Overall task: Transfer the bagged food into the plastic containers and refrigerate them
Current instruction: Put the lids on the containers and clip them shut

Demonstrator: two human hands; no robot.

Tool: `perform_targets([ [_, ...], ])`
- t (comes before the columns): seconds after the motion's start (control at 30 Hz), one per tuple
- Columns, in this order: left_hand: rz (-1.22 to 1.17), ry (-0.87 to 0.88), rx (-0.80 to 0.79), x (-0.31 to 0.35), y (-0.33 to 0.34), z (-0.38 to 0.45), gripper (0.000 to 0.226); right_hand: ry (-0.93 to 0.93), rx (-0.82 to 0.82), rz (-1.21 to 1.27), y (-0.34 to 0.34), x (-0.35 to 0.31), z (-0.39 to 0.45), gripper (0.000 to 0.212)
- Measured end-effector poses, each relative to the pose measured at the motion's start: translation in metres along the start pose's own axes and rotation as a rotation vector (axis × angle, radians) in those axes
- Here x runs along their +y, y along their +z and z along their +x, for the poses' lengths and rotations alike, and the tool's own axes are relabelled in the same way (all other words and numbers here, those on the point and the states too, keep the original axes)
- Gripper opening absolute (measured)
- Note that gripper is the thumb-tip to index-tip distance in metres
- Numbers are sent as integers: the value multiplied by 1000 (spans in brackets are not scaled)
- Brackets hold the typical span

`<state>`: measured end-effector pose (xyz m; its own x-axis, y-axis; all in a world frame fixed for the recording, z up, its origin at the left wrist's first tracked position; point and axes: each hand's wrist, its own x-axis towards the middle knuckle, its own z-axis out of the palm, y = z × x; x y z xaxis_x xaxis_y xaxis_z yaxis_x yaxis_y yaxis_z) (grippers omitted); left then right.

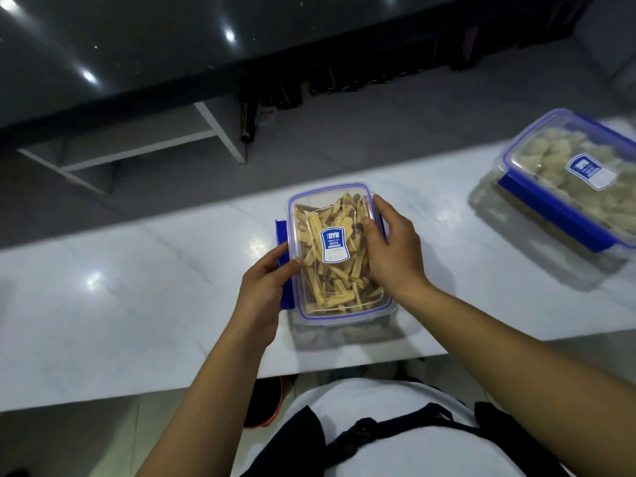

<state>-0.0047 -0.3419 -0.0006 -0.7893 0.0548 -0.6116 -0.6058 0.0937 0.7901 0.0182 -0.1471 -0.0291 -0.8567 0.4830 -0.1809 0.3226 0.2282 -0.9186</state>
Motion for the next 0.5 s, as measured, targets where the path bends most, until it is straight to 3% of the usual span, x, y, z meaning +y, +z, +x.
perform_targets([
  [0.07, 3, 2, 22, 0, 0, 1, 34, 25, 27, 9, -1, -7, 3, 31],
  [0.17, -11, -7, 54, 2, 2, 3, 32, 48, 58, -169, -3, -16, 8, 34],
  [0.37, 64, 70, 77, 27, 15, 28, 33, 93, -16, -43, -9, -32, 33, 61],
  [0.43, 45, 91, 112, 31, 20, 33, 26, 27, -72, -99, -10, -35, 39, 52],
  [0.5, 19, 98, 151, 31, 22, 35, 20, -112, -93, -343, -12, -36, 40, 42],
])
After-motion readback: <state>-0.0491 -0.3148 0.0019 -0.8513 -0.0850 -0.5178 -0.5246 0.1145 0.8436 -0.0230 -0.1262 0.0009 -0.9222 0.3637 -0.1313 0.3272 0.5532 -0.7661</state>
